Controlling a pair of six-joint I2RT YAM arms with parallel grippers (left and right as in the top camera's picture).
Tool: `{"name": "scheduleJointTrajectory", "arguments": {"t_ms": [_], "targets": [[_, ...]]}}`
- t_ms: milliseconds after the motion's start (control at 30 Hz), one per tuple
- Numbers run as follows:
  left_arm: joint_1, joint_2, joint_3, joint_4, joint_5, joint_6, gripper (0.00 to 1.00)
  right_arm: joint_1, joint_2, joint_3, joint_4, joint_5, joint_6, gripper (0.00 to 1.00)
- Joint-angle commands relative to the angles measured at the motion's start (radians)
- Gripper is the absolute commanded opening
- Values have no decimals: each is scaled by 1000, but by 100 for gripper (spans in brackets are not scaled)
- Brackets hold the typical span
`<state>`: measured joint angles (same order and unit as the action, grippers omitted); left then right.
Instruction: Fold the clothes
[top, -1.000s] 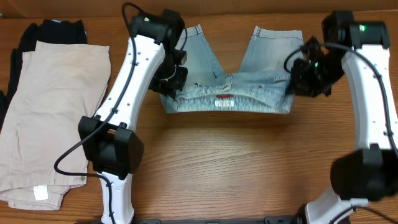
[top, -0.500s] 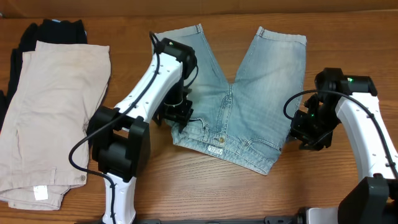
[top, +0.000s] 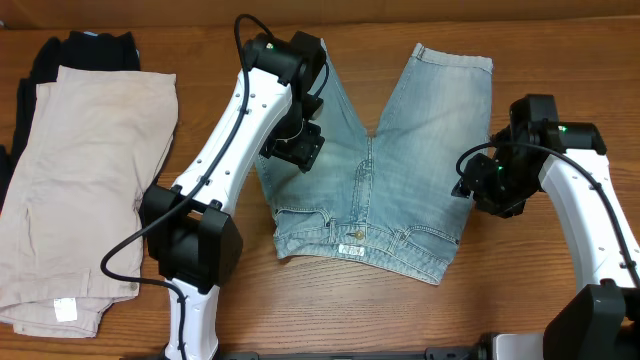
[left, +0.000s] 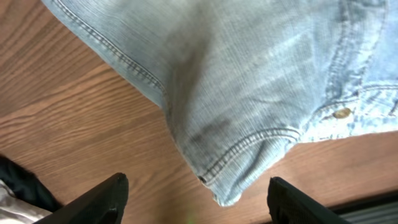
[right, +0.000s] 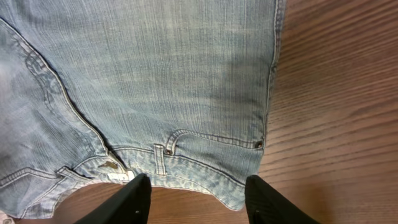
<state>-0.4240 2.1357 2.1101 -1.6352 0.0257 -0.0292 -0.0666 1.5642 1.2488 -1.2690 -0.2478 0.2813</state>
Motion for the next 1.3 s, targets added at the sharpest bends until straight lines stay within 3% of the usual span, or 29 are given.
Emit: {"name": "scheduleJointTrajectory", "arguments": {"t_ms": [0, 67, 133, 200, 267, 467, 733, 967, 1133, 1167, 1267], "targets": [[-5, -18, 29, 2, 43, 22, 74, -6, -18, 8, 13, -7, -19, 54], [-6, -16, -3, 37, 54, 22, 70, -6, -18, 8, 24, -4, -19, 54], [-9, -15, -54, 77, 88, 22, 56, -6, -18, 8, 32, -3, -19, 55], [-16, -15, -127, 113, 131, 22, 23, -6, -18, 8, 40, -3, -19, 55], [-21, -15, -198, 140, 159, 21, 4, -6, -18, 8, 48, -4, -19, 55], [-22, -15, -403, 294, 159, -12, 4, -6, -18, 8, 61, -4, -19, 58], [1, -15, -617, 697, 31, -39, 4, -6, -18, 8, 72, -4, -19, 60], [20, -15, -691, 973, -87, -37, 4, -6, -16, 7, 70, -8, 5, 62], [27, -15, -568, 865, -82, -30, 7, 21, -16, -29, 66, -69, 20, 62], [27, -15, -514, 807, -97, -30, 23, 42, -16, -60, 74, -68, 58, 62], [27, -16, -363, 658, -171, -30, 39, 87, -16, -145, 123, -68, 134, 61]]}}
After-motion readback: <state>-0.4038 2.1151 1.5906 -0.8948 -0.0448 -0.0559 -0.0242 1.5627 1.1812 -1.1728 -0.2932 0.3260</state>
